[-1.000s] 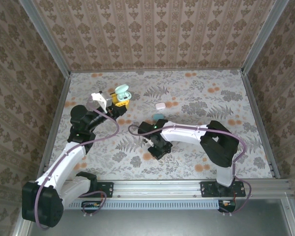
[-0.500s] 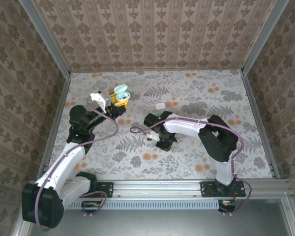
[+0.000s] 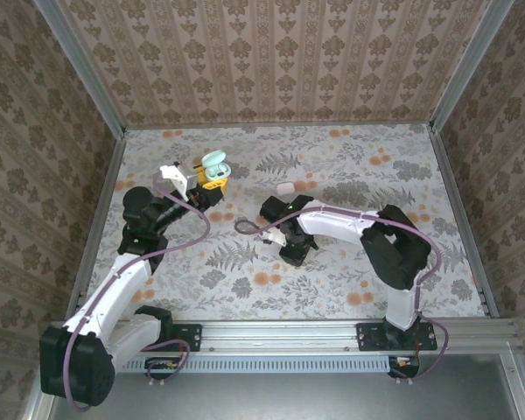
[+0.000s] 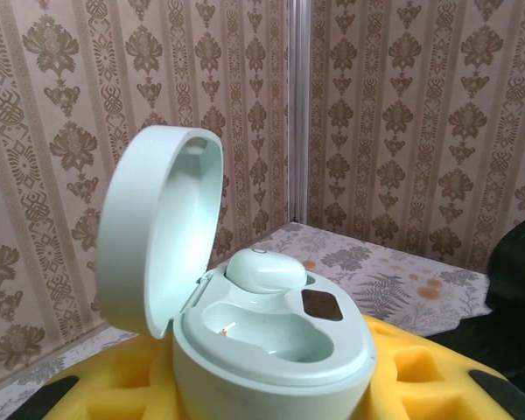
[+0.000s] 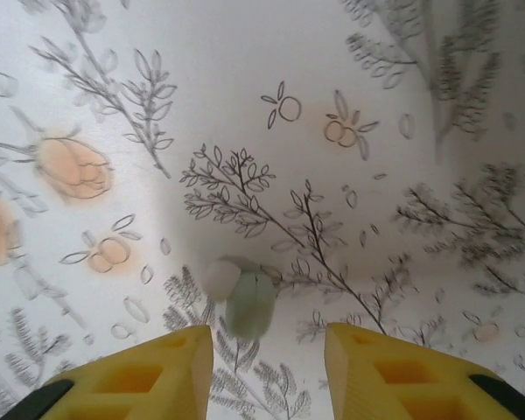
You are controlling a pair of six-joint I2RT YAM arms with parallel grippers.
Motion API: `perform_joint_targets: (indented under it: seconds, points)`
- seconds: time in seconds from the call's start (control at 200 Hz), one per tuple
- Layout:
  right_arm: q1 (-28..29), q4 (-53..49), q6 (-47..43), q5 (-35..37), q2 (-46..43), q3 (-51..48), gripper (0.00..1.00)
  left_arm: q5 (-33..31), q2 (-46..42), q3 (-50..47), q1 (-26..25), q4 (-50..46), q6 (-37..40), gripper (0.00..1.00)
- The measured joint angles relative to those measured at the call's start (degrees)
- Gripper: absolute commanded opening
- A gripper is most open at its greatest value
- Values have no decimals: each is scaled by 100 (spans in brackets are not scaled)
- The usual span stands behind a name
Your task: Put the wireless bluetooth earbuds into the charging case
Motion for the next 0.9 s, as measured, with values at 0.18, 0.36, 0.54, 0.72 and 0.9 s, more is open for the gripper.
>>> perform_joint_targets:
  seconds: [0.18, 0.36, 0.54, 0.72, 0.9]
  points:
    - [-103, 463, 2096, -326, -1351, -522, 46, 7, 0, 0, 4, 0, -2, 26]
    - [-238, 1860, 5278, -999, -2111, -1757, 47, 9, 37, 0, 4, 17, -4, 26]
    - [-4, 2767, 7197, -1292, -2107, -2494, 50, 22, 96, 0, 4, 22, -4, 26]
    - [79, 3447, 8325, -1248, -2094, -2653, 54, 22, 103, 0, 4, 24, -7, 26]
    - [87, 3849, 9136, -1064, -2094, -3126, 55, 22, 103, 0, 4, 24, -7, 26]
